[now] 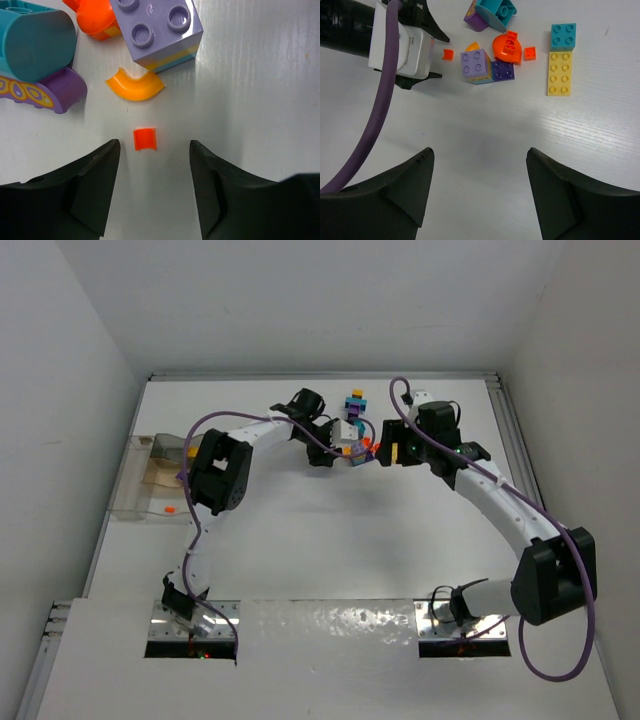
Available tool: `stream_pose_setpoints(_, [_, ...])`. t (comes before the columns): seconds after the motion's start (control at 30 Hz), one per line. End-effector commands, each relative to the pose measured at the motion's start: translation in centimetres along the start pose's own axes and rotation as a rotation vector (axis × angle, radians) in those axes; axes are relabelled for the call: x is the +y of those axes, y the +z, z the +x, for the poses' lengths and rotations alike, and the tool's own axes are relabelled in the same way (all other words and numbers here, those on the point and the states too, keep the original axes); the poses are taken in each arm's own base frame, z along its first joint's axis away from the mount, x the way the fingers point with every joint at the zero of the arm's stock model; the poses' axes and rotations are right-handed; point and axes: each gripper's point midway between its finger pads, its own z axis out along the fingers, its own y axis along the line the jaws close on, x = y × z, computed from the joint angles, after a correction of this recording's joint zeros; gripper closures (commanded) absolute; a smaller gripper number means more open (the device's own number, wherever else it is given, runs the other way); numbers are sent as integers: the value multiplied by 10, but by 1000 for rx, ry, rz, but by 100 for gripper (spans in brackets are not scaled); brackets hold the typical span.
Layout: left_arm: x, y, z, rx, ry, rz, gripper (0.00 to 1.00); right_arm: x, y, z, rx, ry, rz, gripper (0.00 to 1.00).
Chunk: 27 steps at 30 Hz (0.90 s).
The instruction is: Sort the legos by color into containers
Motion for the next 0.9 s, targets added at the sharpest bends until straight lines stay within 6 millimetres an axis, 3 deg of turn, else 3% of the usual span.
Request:
stream_pose_setpoints(0.0, [6, -1, 2, 11, 49, -24, 45, -1, -4, -9, -46, -12, 6, 27])
stream_pose_setpoints(0.17, [6, 6, 3, -1, 13, -39, 52, 0, -4, -13, -57, -27, 1, 27])
stream_pose_setpoints(0.5, [0, 10, -7, -40, -34, -13, 100, 1, -5, -20, -68, -57, 0, 27])
stream_pose_setpoints(0.6, [-1, 4, -15, -57, -31, -8, 100, 0, -5, -19, -65, -55, 4, 27])
stream_pose_setpoints(0.7, [0, -20, -32, -87, 16, -8, 100, -1, -4, -16, -58, -53, 7, 27])
stream_pose_setpoints(0.8, [2, -74, -46, -135, 66, -6, 100, 0, -3, -14, -52, -50, 0, 27])
stream_pose_setpoints(0.83, [-2, -104, -55, -149, 72, -4, 100, 0, -3, -14, -52, -50, -3, 27])
stream_pose_setpoints(0.87, [7, -132, -47, -174, 98, -23, 100, 0, -3, -14, -53, -50, -4, 27])
